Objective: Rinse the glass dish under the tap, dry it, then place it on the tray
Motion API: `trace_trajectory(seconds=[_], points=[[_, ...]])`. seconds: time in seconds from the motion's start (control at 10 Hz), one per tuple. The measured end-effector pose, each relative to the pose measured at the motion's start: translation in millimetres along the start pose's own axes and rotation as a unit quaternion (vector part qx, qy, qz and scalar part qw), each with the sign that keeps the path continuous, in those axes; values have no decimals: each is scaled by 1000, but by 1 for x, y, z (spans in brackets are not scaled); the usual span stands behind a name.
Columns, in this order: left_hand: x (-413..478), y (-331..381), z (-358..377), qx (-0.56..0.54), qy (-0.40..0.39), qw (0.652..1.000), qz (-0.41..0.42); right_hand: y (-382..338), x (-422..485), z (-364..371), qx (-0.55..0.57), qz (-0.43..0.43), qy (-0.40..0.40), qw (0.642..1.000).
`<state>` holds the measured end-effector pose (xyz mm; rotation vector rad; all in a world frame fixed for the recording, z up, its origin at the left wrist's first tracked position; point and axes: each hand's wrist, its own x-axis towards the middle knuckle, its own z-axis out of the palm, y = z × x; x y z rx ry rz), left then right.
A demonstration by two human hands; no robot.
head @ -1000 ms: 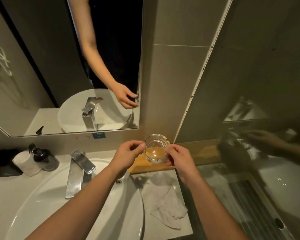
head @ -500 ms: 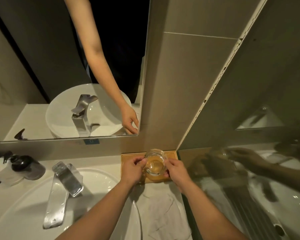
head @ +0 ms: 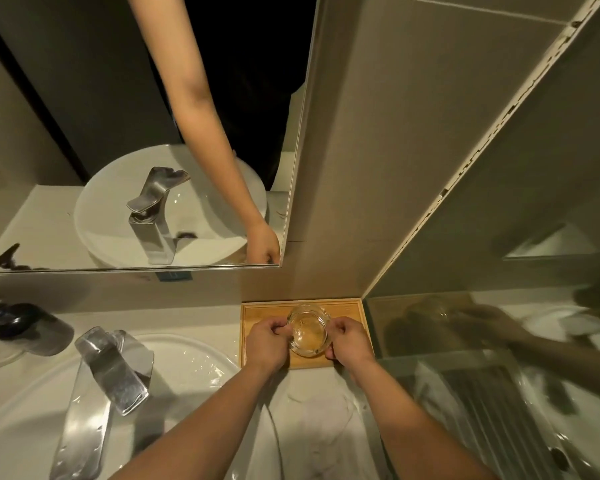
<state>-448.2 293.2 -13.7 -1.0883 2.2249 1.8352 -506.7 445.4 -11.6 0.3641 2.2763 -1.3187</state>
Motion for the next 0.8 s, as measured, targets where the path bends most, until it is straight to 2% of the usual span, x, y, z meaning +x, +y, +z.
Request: trace_trajectory(seconds=[0.5,0.6,0.7,0.8], points=[[5,-4,3,22,-2,1000,-19,6,0,5,-41,-11,5,999],[-2,3,1,58,-4,998,-5,3,-5,5,-68,-23,1,997],[-14,13,-7,119,20,991,57,-1,-14,3,-139,-63,23,988],[-32,25,-21,153,65,976,140,-14,-37,-2,-230,-118,75,963]])
